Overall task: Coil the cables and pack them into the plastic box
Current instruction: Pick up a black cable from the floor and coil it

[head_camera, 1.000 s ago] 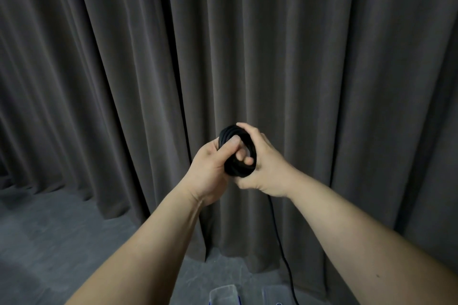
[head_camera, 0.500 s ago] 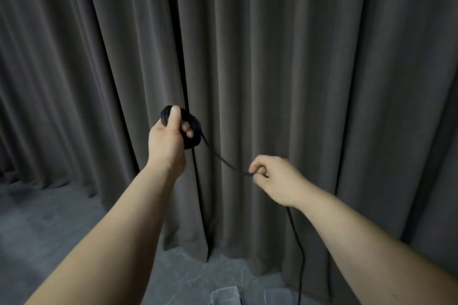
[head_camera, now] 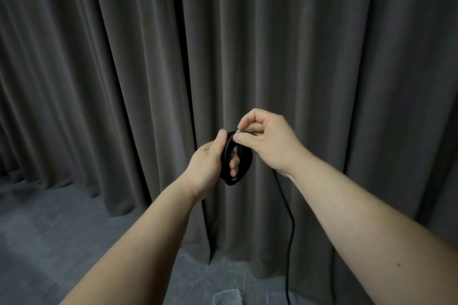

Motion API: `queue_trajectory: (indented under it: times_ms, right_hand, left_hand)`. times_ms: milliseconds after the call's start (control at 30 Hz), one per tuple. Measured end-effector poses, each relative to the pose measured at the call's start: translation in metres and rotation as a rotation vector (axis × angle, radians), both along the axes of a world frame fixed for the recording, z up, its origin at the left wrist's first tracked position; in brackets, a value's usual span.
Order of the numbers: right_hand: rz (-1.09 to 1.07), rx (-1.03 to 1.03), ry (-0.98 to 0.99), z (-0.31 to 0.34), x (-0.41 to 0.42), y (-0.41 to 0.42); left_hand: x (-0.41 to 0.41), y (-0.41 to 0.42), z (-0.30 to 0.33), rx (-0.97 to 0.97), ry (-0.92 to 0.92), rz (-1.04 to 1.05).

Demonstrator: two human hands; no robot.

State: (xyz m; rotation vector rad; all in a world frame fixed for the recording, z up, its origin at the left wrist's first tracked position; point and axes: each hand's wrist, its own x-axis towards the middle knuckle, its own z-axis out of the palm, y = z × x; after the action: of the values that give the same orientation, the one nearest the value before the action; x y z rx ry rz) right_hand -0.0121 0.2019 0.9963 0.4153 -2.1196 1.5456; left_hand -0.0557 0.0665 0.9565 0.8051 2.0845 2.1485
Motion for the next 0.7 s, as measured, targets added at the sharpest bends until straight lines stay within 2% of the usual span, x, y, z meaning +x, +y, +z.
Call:
queue_trajectory:
  times_ms: [100, 233, 567, 700]
  right_hand:
    - [-0.096, -0.076, 0.028, -0.005, -0.004, 0.003]
    - [-0.062, -0.13, 0.058, -0.004, -0.002, 0.006]
    - [0.049, 0.139, 0.003, 0.009, 0.01, 0.023]
    - [0.046, 0.13, 0.009, 0.007, 0.006, 0.016]
  left_hand:
    - [0.001, -0.001, 0.0, -0.019, -0.02, -0.055]
    - [-0.002, -0.002, 0.003, -0.01, -0.041, -0.051]
    - [-0.016, -0.014, 0.002, 0.125, -0.161, 0.183]
    - [-0.011, -0.007, -0.002, 0.015, -0.094, 0.174]
